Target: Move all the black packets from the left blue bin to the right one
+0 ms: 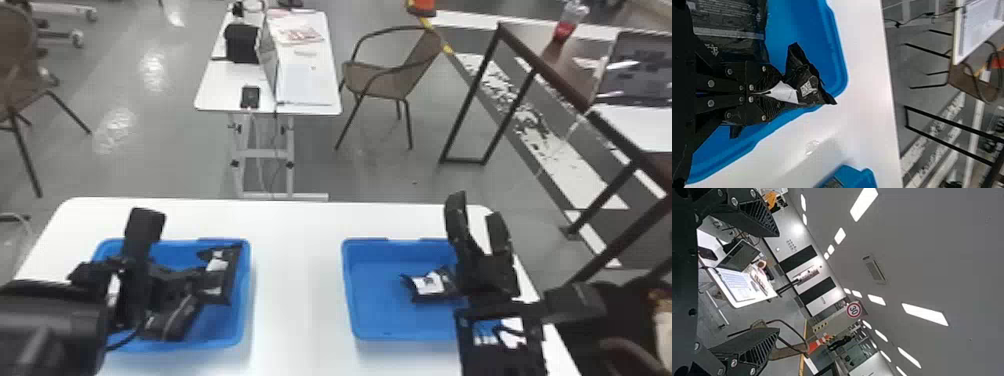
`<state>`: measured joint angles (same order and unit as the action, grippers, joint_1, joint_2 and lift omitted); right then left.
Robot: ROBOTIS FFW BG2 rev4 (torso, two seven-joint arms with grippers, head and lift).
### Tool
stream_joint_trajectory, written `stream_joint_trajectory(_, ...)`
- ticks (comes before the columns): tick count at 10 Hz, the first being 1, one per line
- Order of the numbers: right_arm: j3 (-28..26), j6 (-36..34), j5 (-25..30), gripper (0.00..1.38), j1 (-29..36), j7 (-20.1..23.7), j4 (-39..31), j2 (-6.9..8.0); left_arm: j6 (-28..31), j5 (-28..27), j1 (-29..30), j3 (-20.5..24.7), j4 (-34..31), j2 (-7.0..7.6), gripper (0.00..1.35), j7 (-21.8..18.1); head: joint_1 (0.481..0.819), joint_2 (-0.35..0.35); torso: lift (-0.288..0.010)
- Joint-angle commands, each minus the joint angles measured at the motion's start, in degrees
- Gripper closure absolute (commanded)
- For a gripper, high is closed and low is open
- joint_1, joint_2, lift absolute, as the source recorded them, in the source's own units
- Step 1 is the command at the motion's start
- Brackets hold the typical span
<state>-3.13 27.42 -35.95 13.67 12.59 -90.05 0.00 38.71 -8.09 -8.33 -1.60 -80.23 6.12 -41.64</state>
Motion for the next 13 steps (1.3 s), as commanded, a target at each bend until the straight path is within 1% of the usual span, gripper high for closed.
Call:
stream_joint_trajectory(1, 0.1, -0.1, -1.2, 0.17, 0.2, 0.5, 0.0, 0.05, -7.1, 2.7, 4.1, 3.2, -7.6, 0.03, 1.19, -4.9, 0.695, -0.153, 0.0)
stream_joint_trajectory(2, 0.9, -0.7, -2.4, 0.17, -0.5, 1.5, 0.4, 0.05, -13.4, 6.6, 4.1, 3.4, -7.5, 0.3, 1.19, -9.2, 0.695, -0.16, 0.0)
stream_joint_trajectory(3, 2.0, -1.5, -2.8, 0.17, -1.9, 3.5, 1.6, -0.26, -17.5, 7.1, 3.1, 2.2, -7.0, 0.38, 1.19, -12.1, 0.695, -0.166, 0.0)
stream_joint_trajectory(4, 2.6, -3.2, -2.7, 0.17, -3.5, 6.2, 2.8, -1.23, -19.3, 7.4, 0.6, 0.2, -4.7, 0.3, 1.19, -15.3, 0.695, -0.173, 0.0)
stream_joint_trajectory(5, 3.7, -4.9, -2.3, 0.17, -5.1, 7.3, 3.8, -1.93, -21.6, 8.3, -2.3, -1.9, -1.2, 0.12, 1.19, -18.4, 0.695, -0.173, 0.0)
stream_joint_trajectory(6, 3.7, -7.5, -1.6, 0.17, -6.6, 9.1, 5.0, -2.11, -21.7, 9.1, -5.4, -4.7, 1.3, -0.14, 1.19, -20.2, 0.695, -0.179, 0.0)
stream_joint_trajectory(7, 4.0, -10.5, -0.9, 0.17, -8.0, 11.0, 5.9, -2.11, -22.7, 10.7, -8.4, -7.6, 4.5, -0.76, 1.19, -21.4, 0.695, -0.186, 0.0)
stream_joint_trajectory(8, 4.3, -12.9, 0.4, 0.17, -9.1, 12.3, 6.4, -2.11, -22.7, 10.8, -11.3, -10.2, 7.0, -1.9, 1.19, -22.2, 0.695, -0.193, 0.0)
stream_joint_trajectory(9, 5.1, -13.7, 0.4, 0.17, -10.2, 13.6, 7.2, -2.11, -24.1, 10.8, -13.8, -12.1, 11.0, -3.31, 1.19, -24.3, 0.695, -0.202, 0.0)
stream_joint_trajectory(10, 5.6, -15.0, 0.4, 0.17, -10.9, 14.8, 7.2, -2.11, -24.6, 9.3, -15.1, -12.8, 13.1, -4.71, 1.19, -25.2, 0.695, -0.207, 0.0)
stream_joint_trajectory(11, 6.0, -15.9, 0.5, 0.17, -11.3, 16.2, 6.8, -2.11, -24.6, 9.2, -15.9, -13.5, 15.5, -5.68, 1.19, -25.7, 0.695, -0.216, 0.0)
stream_joint_trajectory(12, 6.8, -16.3, 0.7, 0.17, -11.5, 16.8, 6.1, -2.11, -25.0, 9.3, -16.6, -14.3, 17.3, -6.12, 1.19, -25.8, 0.695, -0.219, 0.0)
stream_joint_trajectory(13, 7.1, -18.5, 1.6, 0.17, -11.5, 17.0, 5.2, -2.11, -25.5, 9.2, -17.1, -14.7, 17.8, -6.27, 1.19, -25.7, 0.695, -0.218, 0.0)
